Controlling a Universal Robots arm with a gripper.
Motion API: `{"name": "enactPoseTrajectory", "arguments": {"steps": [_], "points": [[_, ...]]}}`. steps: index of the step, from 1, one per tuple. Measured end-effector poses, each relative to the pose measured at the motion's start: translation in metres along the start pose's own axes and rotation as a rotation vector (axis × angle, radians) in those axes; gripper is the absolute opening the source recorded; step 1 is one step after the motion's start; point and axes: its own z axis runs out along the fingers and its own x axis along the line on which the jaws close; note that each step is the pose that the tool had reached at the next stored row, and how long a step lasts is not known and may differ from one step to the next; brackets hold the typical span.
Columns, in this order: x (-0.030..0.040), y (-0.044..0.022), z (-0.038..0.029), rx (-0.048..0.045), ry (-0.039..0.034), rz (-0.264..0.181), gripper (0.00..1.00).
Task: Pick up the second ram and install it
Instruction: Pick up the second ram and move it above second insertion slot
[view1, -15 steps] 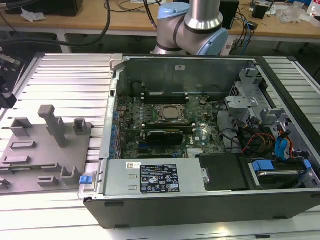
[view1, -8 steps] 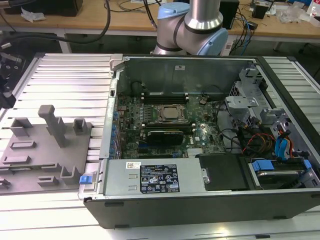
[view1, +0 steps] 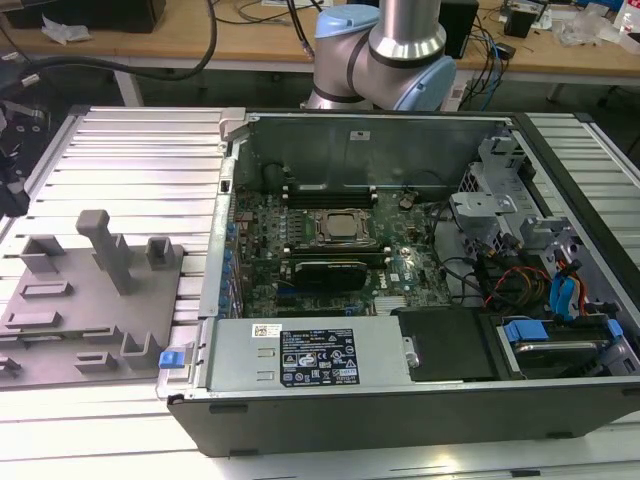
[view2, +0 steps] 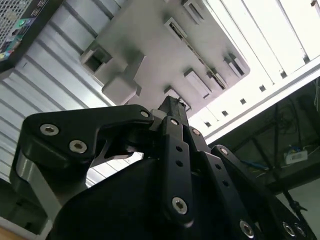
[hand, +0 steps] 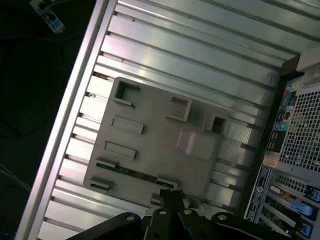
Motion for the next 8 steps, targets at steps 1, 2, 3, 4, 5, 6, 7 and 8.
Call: {"name": "enactPoseTrajectory", "arguments": {"steps": [1, 2, 3, 4, 5, 6, 7, 8], "points": [[0.0000, 0.0000, 0.0000, -0.0006, 0.0006, -0.027, 0.11], [0.0000, 0.0000, 0.0000, -0.0009, 0.0010, -0.044, 0.11], [0.0000, 0.0000, 0.0000, -0.0013, 0.0012, -0.056, 0.11], [0.0000, 0.0000, 0.0000, -0.0017, 0.0018, -0.077, 0.11], [0.0000, 0.0000, 0.0000, -0.0023, 0.0022, -0.100, 0.11], [0.0000, 0.0000, 0.0000, -0.0027, 0.0026, -0.119, 0.11], [0.0000, 0.0000, 0.0000, -0.0035, 0.0034, -0.153, 0.11], [0.0000, 0.0000, 0.0000, -0.0039, 0.0038, -0.172, 0.11]]}}
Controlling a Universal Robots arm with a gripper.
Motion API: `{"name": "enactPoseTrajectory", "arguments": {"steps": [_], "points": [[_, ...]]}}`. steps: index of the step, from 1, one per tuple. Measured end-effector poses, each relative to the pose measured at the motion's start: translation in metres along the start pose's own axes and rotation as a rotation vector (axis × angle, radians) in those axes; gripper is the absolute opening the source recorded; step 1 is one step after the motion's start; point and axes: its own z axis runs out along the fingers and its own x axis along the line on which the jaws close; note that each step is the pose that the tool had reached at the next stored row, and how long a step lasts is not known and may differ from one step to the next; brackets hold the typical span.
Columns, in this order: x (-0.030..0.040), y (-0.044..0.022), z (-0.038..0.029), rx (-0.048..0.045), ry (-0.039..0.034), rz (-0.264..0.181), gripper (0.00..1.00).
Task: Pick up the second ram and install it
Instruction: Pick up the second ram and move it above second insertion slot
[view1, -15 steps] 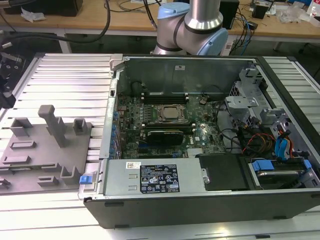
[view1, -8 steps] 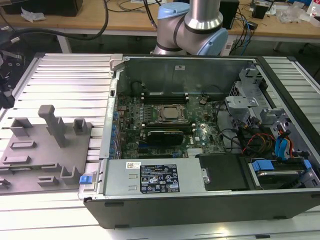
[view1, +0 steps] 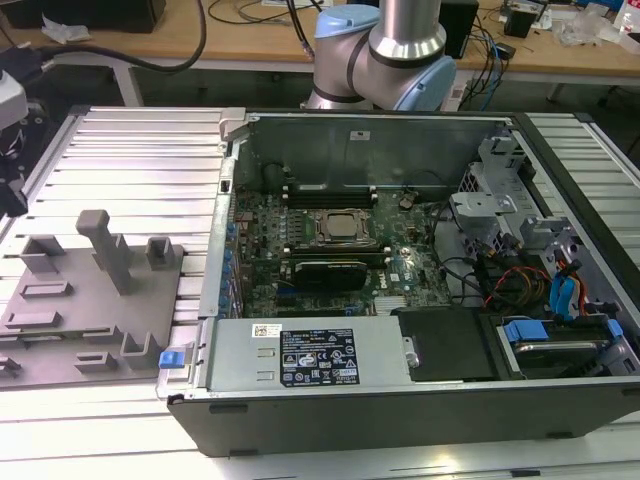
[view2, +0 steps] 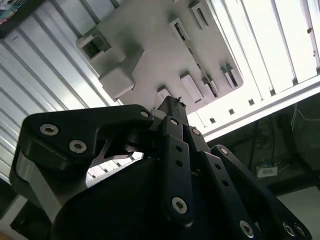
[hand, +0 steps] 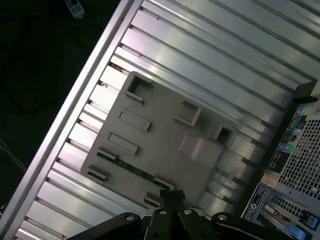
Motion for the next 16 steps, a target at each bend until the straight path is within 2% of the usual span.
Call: {"name": "enactPoseTrajectory", "arguments": {"steps": [7, 16], "points": [[0.0000, 0.0000, 0.0000, -0.0043, 0.0037, -0.176, 0.11], [0.0000, 0.0000, 0.0000, -0.0079, 0.0068, -0.324, 0.11]]}}
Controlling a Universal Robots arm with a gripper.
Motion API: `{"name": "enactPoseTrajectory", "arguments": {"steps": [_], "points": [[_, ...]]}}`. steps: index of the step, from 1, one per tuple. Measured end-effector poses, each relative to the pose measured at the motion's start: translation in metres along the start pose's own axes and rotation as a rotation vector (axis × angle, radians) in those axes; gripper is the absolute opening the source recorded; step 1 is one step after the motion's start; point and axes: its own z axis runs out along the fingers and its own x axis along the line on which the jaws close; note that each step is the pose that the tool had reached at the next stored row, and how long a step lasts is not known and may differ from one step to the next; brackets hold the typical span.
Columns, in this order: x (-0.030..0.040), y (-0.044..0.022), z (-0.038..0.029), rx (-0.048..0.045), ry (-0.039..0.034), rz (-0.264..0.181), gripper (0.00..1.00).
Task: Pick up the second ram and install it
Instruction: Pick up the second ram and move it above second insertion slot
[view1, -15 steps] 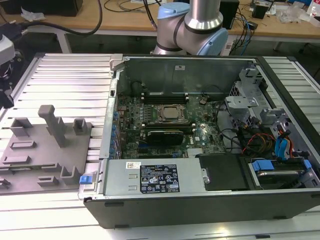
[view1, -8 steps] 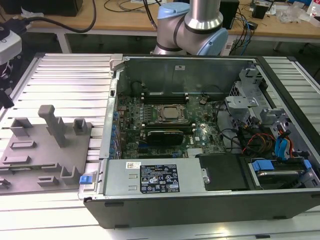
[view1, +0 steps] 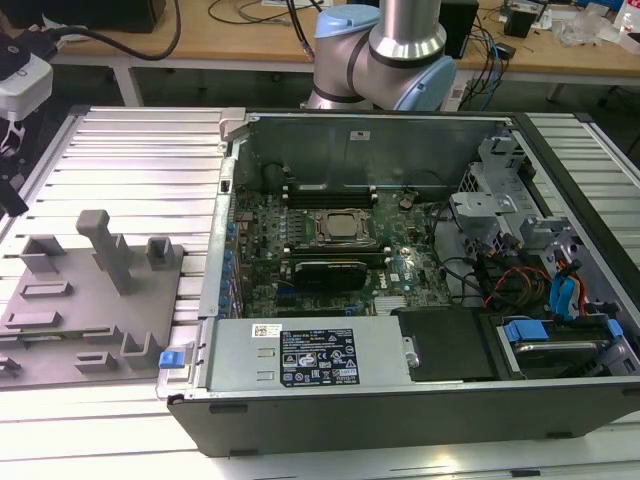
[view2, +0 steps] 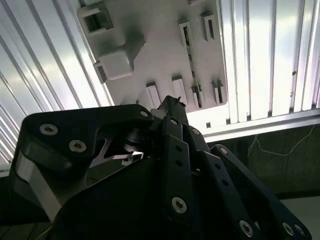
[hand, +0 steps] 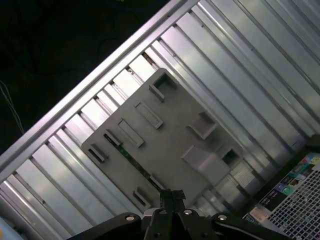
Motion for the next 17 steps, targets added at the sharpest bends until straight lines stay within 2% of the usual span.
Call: {"name": "enactPoseTrajectory", "arguments": {"steps": [6, 7, 12, 14, 17], "points": [[0.0000, 0.0000, 0.0000, -0.0016, 0.0015, -0.066, 0.11], [0.0000, 0.0000, 0.0000, -0.0022, 0.0019, -0.090, 0.11], [0.0000, 0.0000, 0.0000, -0.0035, 0.0031, -0.144, 0.11], [0.0000, 0.0000, 0.0000, -0.0044, 0.0039, -0.180, 0.11], [0.0000, 0.0000, 0.0000, -0.0051, 0.0044, -0.207, 0.11]]}}
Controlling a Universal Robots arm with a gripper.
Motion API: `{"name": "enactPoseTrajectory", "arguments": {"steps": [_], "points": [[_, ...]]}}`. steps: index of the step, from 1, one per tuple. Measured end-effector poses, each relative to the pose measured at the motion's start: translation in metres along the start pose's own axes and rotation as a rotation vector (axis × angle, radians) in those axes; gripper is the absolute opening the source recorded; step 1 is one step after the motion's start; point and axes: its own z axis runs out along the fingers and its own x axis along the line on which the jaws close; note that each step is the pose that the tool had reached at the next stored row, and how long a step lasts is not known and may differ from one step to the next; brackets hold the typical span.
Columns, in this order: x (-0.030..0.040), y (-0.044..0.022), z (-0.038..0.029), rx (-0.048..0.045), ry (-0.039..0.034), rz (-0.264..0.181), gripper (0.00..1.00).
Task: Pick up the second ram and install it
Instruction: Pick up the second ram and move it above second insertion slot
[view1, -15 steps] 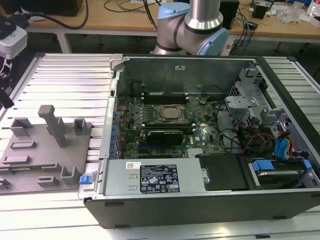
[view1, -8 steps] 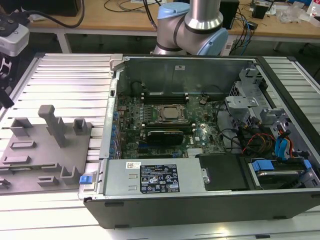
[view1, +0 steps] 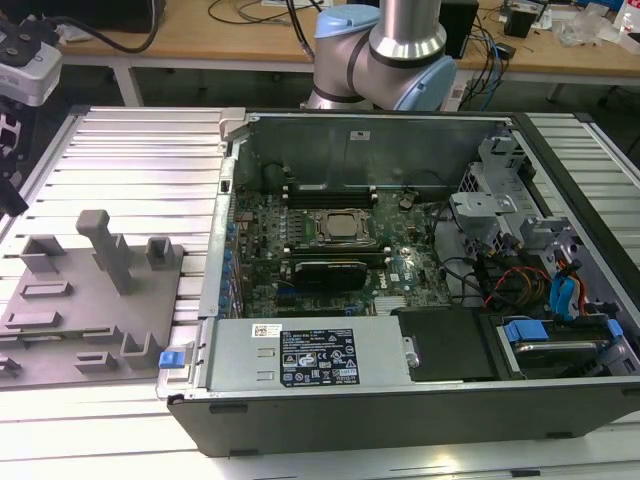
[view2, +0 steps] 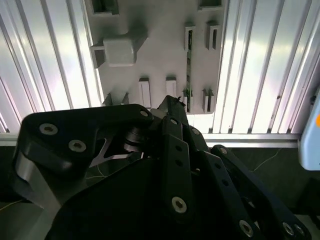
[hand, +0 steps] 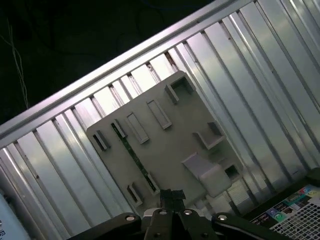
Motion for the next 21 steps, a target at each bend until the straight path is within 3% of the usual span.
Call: {"name": "enactPoseTrajectory", "arguments": {"steps": [2, 21], "points": [[0.0000, 0.0000, 0.0000, -0.0009, 0.0008, -0.035, 0.11], [0.0000, 0.0000, 0.0000, -0.0050, 0.0044, -0.204, 0.11]]}}
